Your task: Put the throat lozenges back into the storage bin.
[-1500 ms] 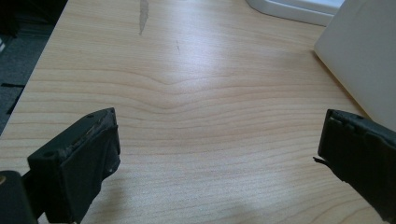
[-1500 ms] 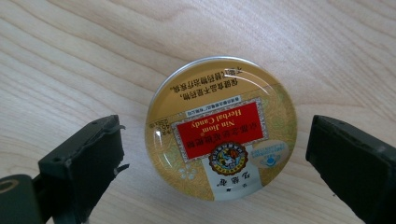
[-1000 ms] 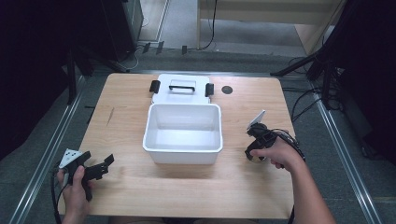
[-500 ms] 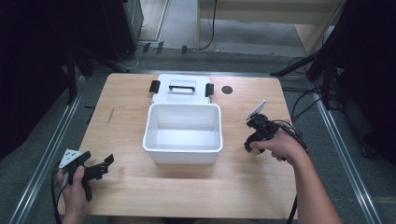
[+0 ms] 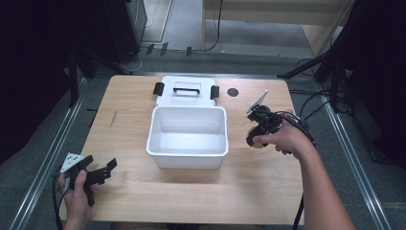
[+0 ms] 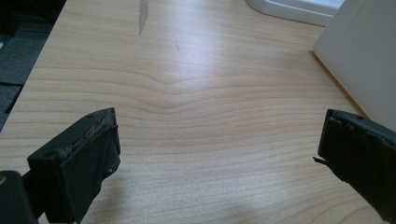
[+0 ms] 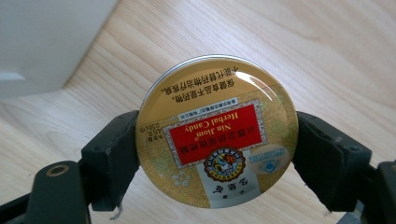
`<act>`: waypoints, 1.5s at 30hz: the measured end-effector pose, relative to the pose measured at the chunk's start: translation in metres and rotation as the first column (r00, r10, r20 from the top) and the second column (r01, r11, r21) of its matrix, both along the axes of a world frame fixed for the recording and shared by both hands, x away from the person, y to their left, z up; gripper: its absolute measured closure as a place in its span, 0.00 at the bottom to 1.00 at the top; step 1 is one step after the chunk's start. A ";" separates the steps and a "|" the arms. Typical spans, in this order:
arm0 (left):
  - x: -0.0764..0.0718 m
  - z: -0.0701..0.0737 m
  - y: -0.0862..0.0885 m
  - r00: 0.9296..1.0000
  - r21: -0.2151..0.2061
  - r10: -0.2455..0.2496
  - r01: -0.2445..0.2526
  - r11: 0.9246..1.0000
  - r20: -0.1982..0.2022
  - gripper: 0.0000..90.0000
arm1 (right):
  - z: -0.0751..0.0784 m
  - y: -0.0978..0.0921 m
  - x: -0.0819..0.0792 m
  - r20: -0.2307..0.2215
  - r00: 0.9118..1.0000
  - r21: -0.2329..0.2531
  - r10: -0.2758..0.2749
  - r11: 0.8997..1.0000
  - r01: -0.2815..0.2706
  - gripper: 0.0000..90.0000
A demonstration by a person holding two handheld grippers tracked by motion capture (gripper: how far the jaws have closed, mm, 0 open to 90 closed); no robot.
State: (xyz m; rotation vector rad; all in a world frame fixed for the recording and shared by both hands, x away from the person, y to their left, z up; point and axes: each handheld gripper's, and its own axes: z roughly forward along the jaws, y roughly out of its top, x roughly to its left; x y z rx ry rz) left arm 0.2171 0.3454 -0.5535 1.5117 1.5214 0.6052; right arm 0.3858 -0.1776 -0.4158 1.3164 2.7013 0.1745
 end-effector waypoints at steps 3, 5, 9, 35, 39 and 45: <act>0.000 0.000 0.000 1.000 -0.001 0.000 0.000 1.000 0.000 0.00 | 0.012 0.009 0.000 0.014 0.999 -0.001 0.035 0.999 -0.035 0.23; 0.000 0.000 0.000 1.000 -0.001 0.000 0.000 1.000 0.000 0.00 | 0.014 0.012 0.000 0.018 0.999 -0.002 0.039 0.999 -0.039 0.23; 0.000 0.000 0.000 1.000 -0.004 0.000 0.000 1.000 0.001 0.00 | 0.023 0.021 0.001 0.031 0.996 0.001 0.083 0.997 -0.083 0.23; 0.001 0.000 0.000 1.000 -0.006 0.002 -0.002 1.000 -0.002 0.00 | 0.062 0.077 0.004 0.069 0.971 -0.013 0.231 0.973 -0.231 0.23; 0.001 0.000 0.001 1.000 -0.008 0.002 -0.002 1.000 -0.004 0.00 | 0.063 0.092 0.005 0.068 0.962 -0.016 0.263 0.965 -0.262 0.23; 0.001 0.000 0.001 1.000 -0.008 0.001 -0.001 1.000 -0.005 0.00 | 0.061 0.105 0.007 0.072 0.952 -0.017 0.298 0.954 -0.298 0.23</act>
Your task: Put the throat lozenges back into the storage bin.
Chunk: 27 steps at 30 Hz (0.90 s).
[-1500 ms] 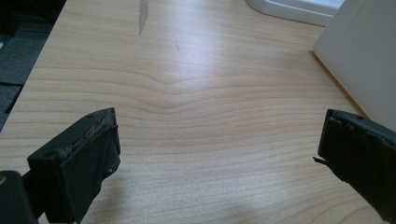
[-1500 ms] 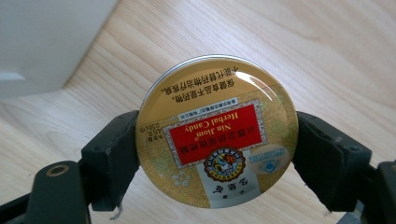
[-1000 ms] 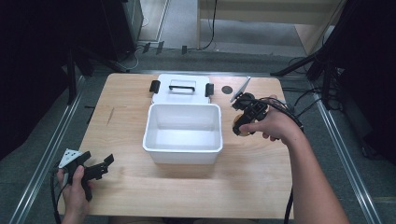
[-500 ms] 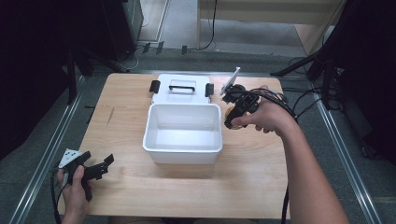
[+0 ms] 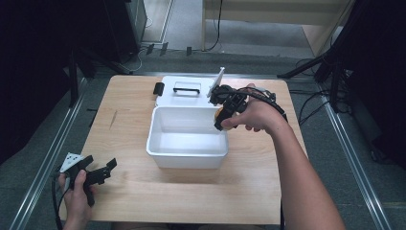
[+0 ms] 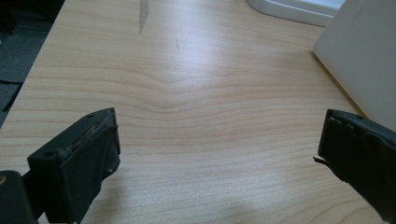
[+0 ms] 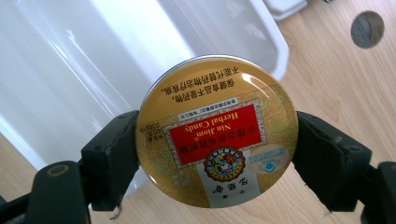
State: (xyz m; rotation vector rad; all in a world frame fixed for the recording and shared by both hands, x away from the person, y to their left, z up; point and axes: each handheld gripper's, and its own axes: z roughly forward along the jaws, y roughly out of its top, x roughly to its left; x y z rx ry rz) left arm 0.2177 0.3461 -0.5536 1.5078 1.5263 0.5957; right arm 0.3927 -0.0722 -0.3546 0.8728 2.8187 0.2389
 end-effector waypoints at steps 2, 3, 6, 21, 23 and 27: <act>0.000 0.000 0.000 1.000 -0.002 -0.001 0.001 1.000 -0.001 0.00 | -0.003 0.006 0.001 -0.005 1.000 -0.002 0.023 1.000 -0.023 0.23; 0.000 0.000 0.000 1.000 -0.002 -0.001 0.001 1.000 -0.002 0.00 | -0.003 0.006 0.001 -0.005 1.000 -0.002 0.023 1.000 -0.023 0.23; 0.000 0.000 0.000 1.000 -0.001 -0.003 0.003 1.000 0.001 0.00 | -0.007 0.011 0.002 -0.009 0.999 -0.004 0.043 0.999 -0.043 0.23; 0.000 0.000 0.000 1.000 -0.004 -0.003 0.003 1.000 0.001 0.00 | -0.032 0.028 0.002 -0.026 0.990 -0.026 0.141 0.990 -0.142 0.23; 0.000 0.000 0.000 1.000 -0.003 -0.002 0.002 1.000 0.002 0.00 | -0.037 0.028 0.002 -0.031 0.989 -0.021 0.147 0.989 -0.148 0.23; 0.000 0.000 0.000 1.000 -0.004 -0.001 0.001 1.000 0.002 0.00 | -0.042 0.028 0.002 -0.032 0.987 -0.017 0.155 0.988 -0.156 0.23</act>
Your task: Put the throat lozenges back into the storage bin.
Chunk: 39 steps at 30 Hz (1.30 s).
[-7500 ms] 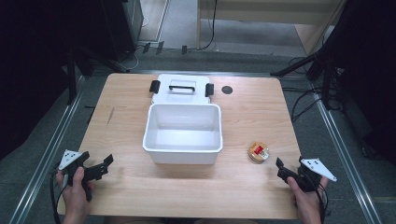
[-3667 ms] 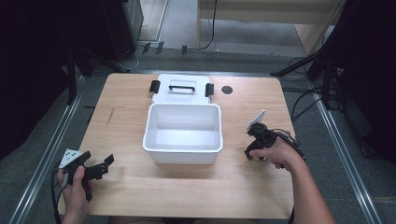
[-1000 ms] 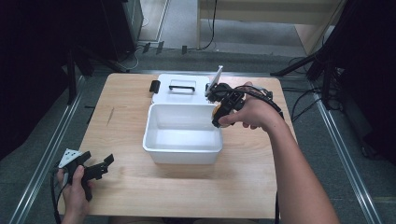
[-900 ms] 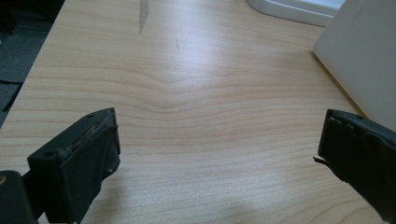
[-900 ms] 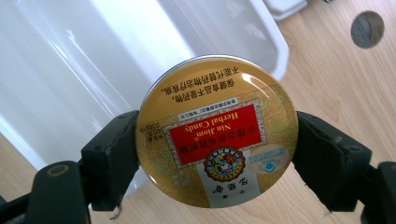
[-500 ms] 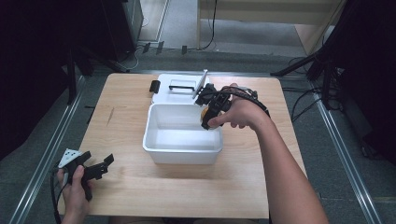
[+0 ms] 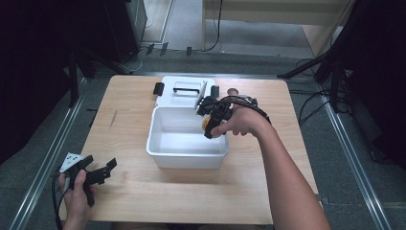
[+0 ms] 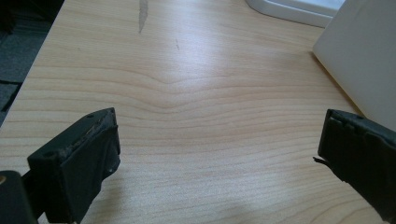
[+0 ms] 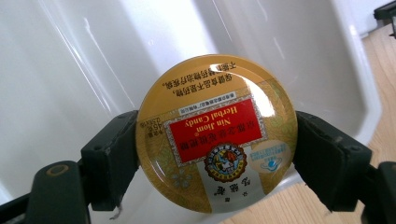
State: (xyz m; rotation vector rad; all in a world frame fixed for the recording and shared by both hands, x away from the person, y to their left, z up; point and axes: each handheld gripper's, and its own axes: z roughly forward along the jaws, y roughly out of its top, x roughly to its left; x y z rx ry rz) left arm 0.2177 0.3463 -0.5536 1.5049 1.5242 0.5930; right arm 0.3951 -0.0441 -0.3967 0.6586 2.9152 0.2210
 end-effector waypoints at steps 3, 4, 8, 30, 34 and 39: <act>0.000 0.000 0.000 1.000 0.001 -0.001 0.001 1.000 0.000 0.00 | -0.006 0.001 -0.001 0.000 1.000 -0.006 0.025 1.000 -0.025 0.23; 0.000 0.000 0.000 1.000 0.000 -0.001 0.001 1.000 0.000 0.00 | -0.007 0.001 -0.001 0.001 1.000 -0.010 0.025 1.000 -0.025 0.23; 0.000 0.000 0.000 1.000 0.000 -0.001 0.001 1.000 0.000 0.00 | -0.017 0.003 -0.001 -0.004 0.999 -0.017 0.034 0.999 -0.034 0.23; 0.000 0.000 0.000 1.000 0.005 0.000 0.000 1.000 0.008 0.00 | -0.047 0.020 -0.009 0.013 0.995 -0.171 0.103 0.980 -0.099 0.23; 0.000 0.000 0.000 1.000 0.005 -0.001 0.001 1.000 0.008 0.00 | -0.049 0.023 -0.007 0.002 0.995 -0.194 0.100 0.976 -0.098 0.23; 0.000 0.000 0.000 1.000 0.006 -0.002 0.002 1.000 0.009 0.00 | -0.049 0.023 -0.007 -0.001 0.994 -0.211 0.108 0.972 -0.106 0.23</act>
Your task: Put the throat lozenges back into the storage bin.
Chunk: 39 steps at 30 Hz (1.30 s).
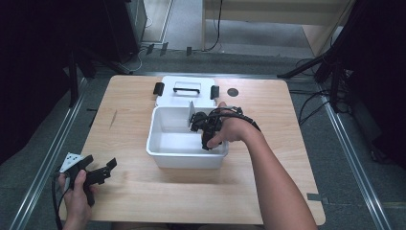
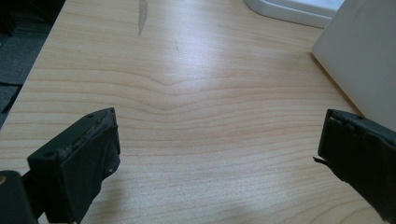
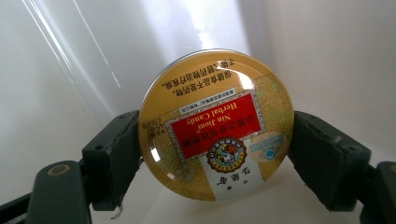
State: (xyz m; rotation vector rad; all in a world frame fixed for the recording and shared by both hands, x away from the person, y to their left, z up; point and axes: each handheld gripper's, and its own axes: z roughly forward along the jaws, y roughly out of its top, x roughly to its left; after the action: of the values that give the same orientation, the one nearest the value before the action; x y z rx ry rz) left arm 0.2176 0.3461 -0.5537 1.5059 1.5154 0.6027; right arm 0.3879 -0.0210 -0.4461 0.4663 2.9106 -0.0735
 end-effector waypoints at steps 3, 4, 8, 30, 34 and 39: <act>0.000 0.000 0.000 1.000 0.000 0.000 0.000 1.000 0.000 0.00 | 0.000 0.000 0.000 0.001 1.000 -0.002 -0.005 1.000 0.005 0.23; 0.000 0.000 0.000 1.000 0.000 0.000 0.000 1.000 0.000 0.00 | 0.001 0.000 -0.001 -0.002 1.000 0.002 -0.012 1.000 0.012 0.21; 0.000 0.000 0.000 1.000 0.001 0.000 0.000 1.000 0.000 0.00 | 0.001 -0.001 -0.001 -0.002 1.000 0.006 -0.023 1.000 0.024 0.15; 0.000 0.000 -0.001 1.000 0.003 0.001 -0.002 1.000 0.004 0.00 | 0.069 -0.036 -0.015 0.060 0.979 0.310 -0.195 0.936 0.167 0.18; 0.000 0.000 -0.001 1.000 0.003 0.001 -0.001 1.000 0.002 0.00 | 0.081 -0.054 -0.017 0.069 0.969 0.349 -0.239 0.915 0.201 0.16; 0.000 0.000 -0.001 1.000 0.003 0.000 0.000 1.000 0.001 0.00 | 0.088 -0.071 -0.018 0.071 0.957 0.387 -0.281 0.892 0.233 0.16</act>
State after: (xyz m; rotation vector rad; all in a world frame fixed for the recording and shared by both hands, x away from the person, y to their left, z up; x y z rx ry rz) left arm 0.2175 0.3449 -0.5535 1.5069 1.5145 0.6061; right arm 0.3700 -0.0919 -0.3584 0.8836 2.7193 0.4680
